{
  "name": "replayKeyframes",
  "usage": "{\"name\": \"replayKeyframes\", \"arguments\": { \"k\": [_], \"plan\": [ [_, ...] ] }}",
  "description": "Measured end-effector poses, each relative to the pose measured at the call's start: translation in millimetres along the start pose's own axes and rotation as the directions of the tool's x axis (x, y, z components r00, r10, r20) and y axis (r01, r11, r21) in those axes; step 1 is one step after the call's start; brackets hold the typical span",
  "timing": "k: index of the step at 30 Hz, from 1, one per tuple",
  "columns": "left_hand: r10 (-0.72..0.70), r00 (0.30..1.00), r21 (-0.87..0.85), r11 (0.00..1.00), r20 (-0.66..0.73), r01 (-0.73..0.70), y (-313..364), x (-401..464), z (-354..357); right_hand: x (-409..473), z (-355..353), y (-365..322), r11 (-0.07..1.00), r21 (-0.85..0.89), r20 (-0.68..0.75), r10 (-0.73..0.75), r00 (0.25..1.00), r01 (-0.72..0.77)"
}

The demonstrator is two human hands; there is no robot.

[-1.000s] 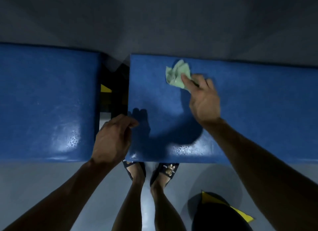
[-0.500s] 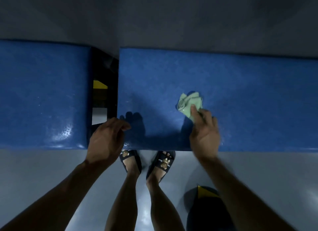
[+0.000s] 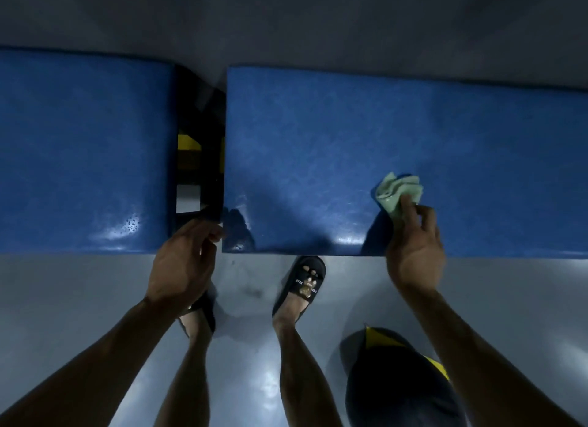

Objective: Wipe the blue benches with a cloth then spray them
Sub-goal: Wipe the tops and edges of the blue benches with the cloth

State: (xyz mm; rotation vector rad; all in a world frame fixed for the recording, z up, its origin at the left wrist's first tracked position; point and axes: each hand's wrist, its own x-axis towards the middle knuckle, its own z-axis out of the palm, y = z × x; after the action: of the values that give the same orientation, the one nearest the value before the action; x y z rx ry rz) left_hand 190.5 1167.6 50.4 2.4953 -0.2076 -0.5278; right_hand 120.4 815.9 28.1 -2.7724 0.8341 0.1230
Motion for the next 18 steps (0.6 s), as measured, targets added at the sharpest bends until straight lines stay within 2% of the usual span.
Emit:
{"name": "replayKeyframes", "arguments": {
  "k": [2,3,5,7,8,10,11,12,13,15,16,17,18],
  "plan": [
    [0.008,1.000,-0.008,1.000,-0.003,-0.008,-9.2,-1.2,-2.6,-16.0,17.8,-34.9,0.998,0.039,-0.005,0.053,0.999,-0.052],
    [0.013,1.000,-0.014,1.000,0.000,-0.013,-14.1,-1.8,-4.6,-28.4,28.9,-60.1,0.996,0.082,0.002,0.031,1.000,-0.031],
    [0.021,1.000,-0.028,0.999,0.009,-0.020,-22.6,-2.0,-8.9,-56.3,51.3,-117.6,0.986,0.143,-0.003,-0.081,0.997,0.081],
    [0.025,0.999,-0.039,0.999,0.021,-0.024,-28.2,-2.9,-14.7,-76.6,61.9,-167.9,0.961,0.121,0.006,-0.253,0.967,0.250],
    [0.026,0.999,-0.043,0.999,0.024,-0.025,-31.4,-3.5,-18.8,-79.8,60.5,-182.4,0.923,0.085,0.048,-0.379,0.924,0.375],
    [0.042,0.999,-0.050,0.998,0.011,-0.041,-36.8,-3.1,-27.6,-63.7,51.5,-176.7,0.766,0.018,0.153,-0.637,0.756,0.642],
    [0.054,0.999,-0.055,0.997,0.005,-0.053,-40.0,-2.6,-31.9,-46.6,48.4,-161.0,0.685,-0.015,0.176,-0.715,0.676,0.729],
    [0.064,0.998,-0.058,0.996,0.000,-0.064,-43.8,-2.4,-36.7,-26.1,43.7,-144.9,0.658,-0.028,0.183,-0.737,0.651,0.752],
    [0.075,0.997,-0.063,0.995,-0.005,-0.076,-48.3,-1.8,-41.3,-5.8,39.1,-132.0,0.710,-0.030,0.166,-0.691,0.704,0.704],
    [0.088,0.996,-0.076,0.993,-0.001,-0.088,-59.4,-0.3,-49.0,18.5,36.8,-125.2,0.906,-0.015,0.078,-0.420,0.904,0.423],
    [0.081,0.997,-0.082,0.993,0.002,-0.081,-65.4,0.3,-52.1,16.3,41.0,-136.7,0.959,-0.017,0.038,-0.284,0.958,0.285],
    [0.072,0.997,-0.083,0.994,0.005,-0.071,-72.5,1.1,-54.6,5.9,45.8,-153.4,0.972,-0.007,0.012,-0.233,0.972,0.233],
    [0.064,0.998,-0.078,0.995,0.004,-0.064,-78.7,1.6,-56.6,-9.2,51.5,-168.9,0.963,0.025,0.006,-0.269,0.963,0.268]
  ]
}}
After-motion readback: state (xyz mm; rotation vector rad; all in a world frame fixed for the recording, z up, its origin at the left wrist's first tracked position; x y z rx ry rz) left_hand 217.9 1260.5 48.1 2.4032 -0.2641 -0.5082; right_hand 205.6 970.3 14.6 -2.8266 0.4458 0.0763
